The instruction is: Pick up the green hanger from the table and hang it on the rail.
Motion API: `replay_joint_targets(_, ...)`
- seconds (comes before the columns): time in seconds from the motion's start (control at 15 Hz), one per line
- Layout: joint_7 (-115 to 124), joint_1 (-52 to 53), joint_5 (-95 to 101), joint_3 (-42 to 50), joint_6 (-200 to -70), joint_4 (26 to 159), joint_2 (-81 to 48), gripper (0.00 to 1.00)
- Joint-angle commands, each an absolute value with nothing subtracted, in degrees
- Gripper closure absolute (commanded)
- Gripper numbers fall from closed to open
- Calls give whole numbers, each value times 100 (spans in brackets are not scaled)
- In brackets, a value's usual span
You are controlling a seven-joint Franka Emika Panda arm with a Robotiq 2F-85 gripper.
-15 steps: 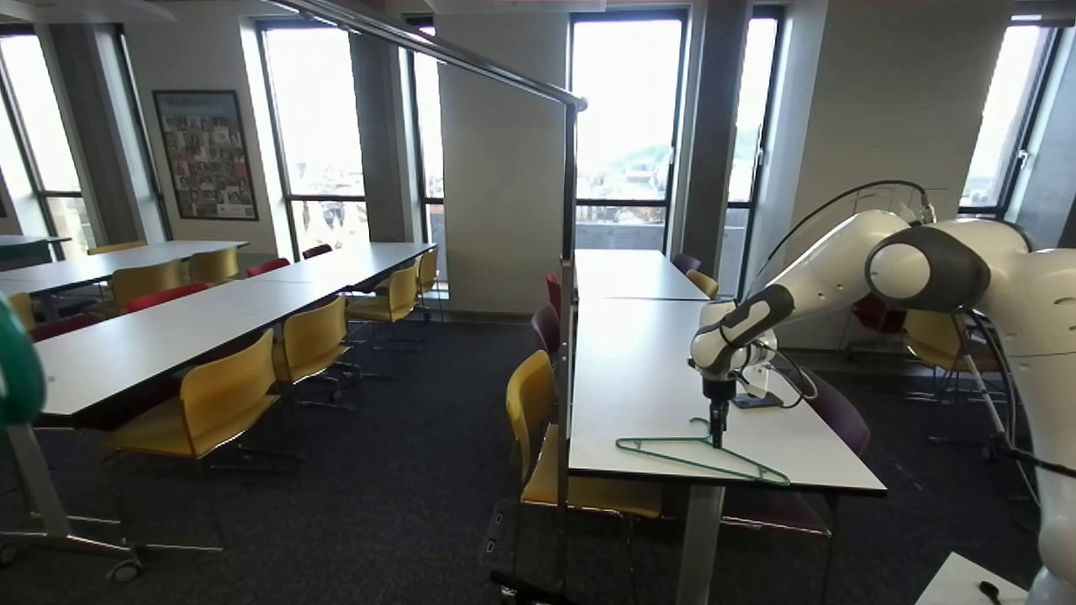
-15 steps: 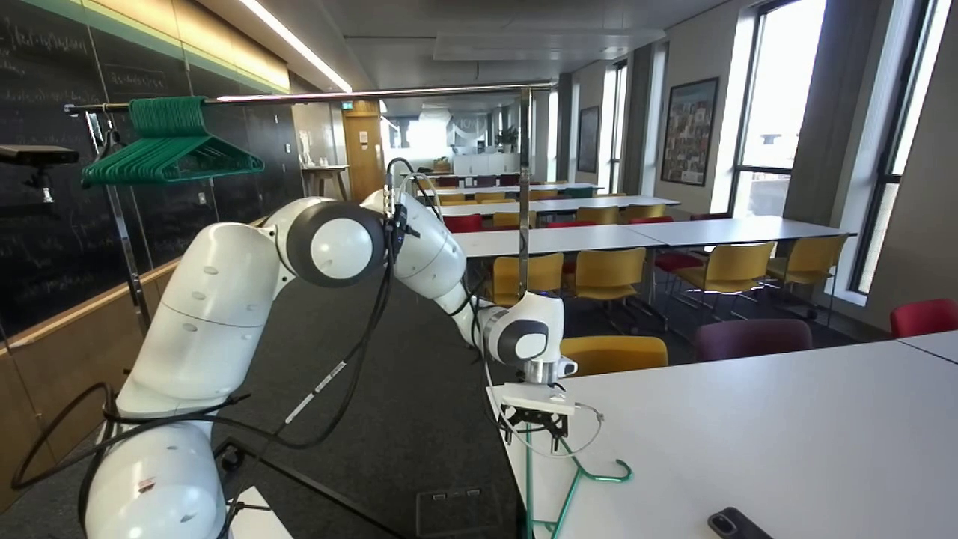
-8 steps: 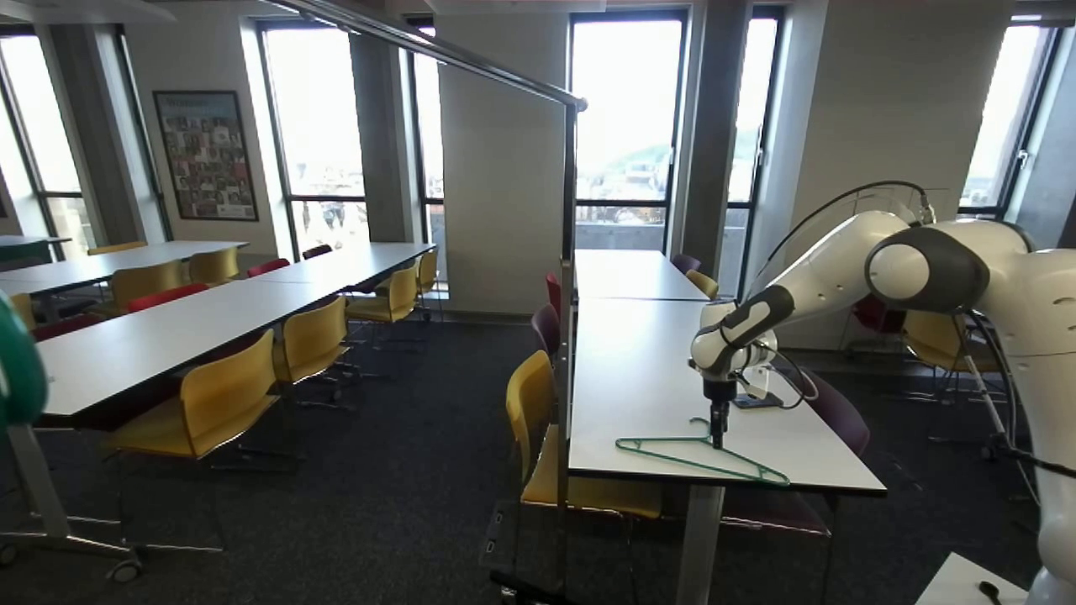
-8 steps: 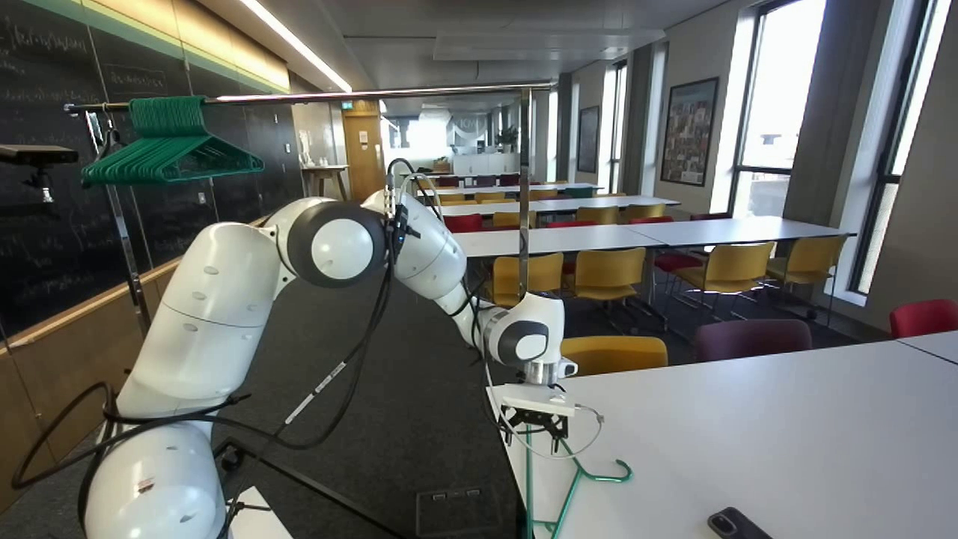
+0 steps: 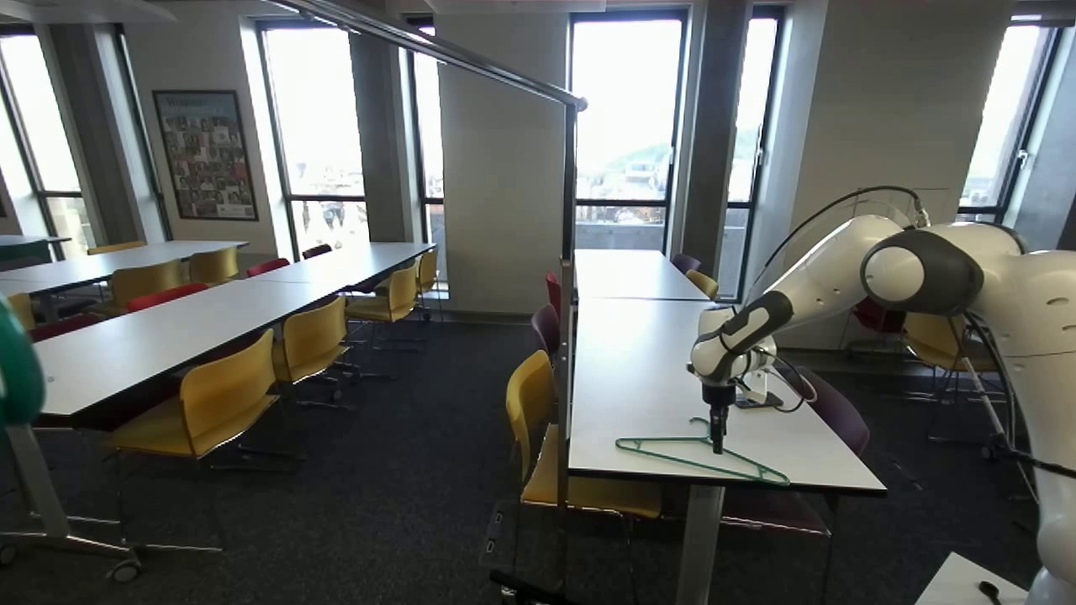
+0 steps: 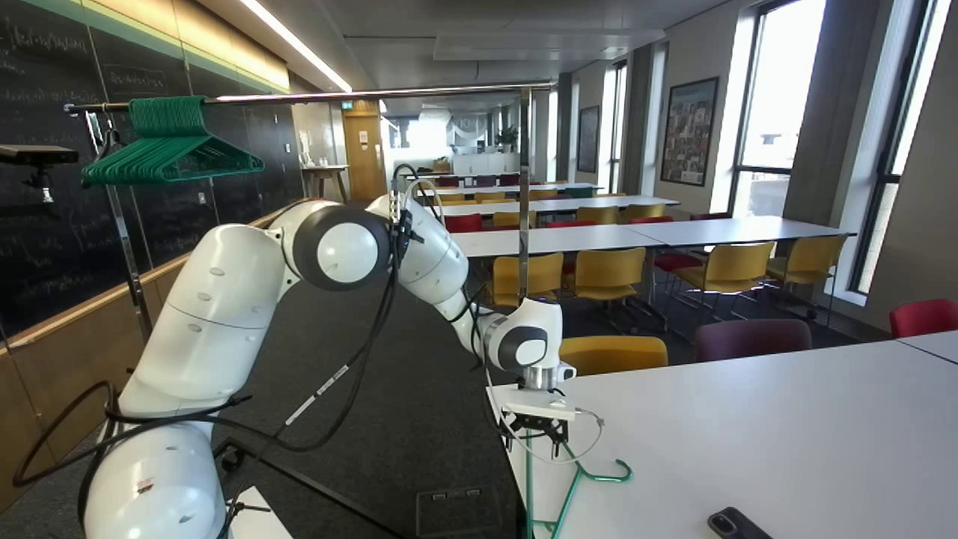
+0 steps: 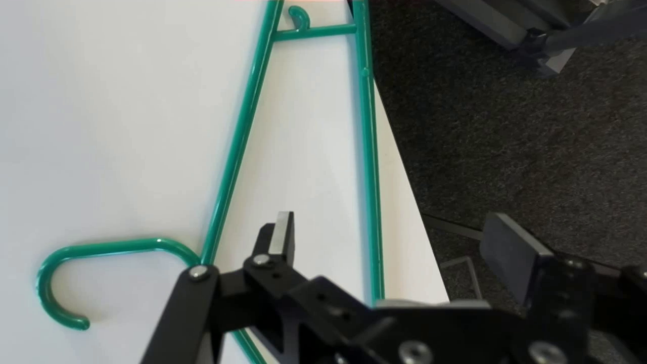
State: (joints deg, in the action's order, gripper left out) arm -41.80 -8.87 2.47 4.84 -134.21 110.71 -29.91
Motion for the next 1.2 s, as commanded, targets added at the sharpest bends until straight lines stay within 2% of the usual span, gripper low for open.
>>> replay_joint_targets(0.0, -3958, -918, 544, 368, -13927, 11202, -2964, 0)
replay_joint_targets(0.33, -3864, -932, 676, 189, -14456, 11229, -3132, 0)
replay_joint_targets(1.13, -3936, -1031, 606, -35, -14460, 11075, -3585, 0)
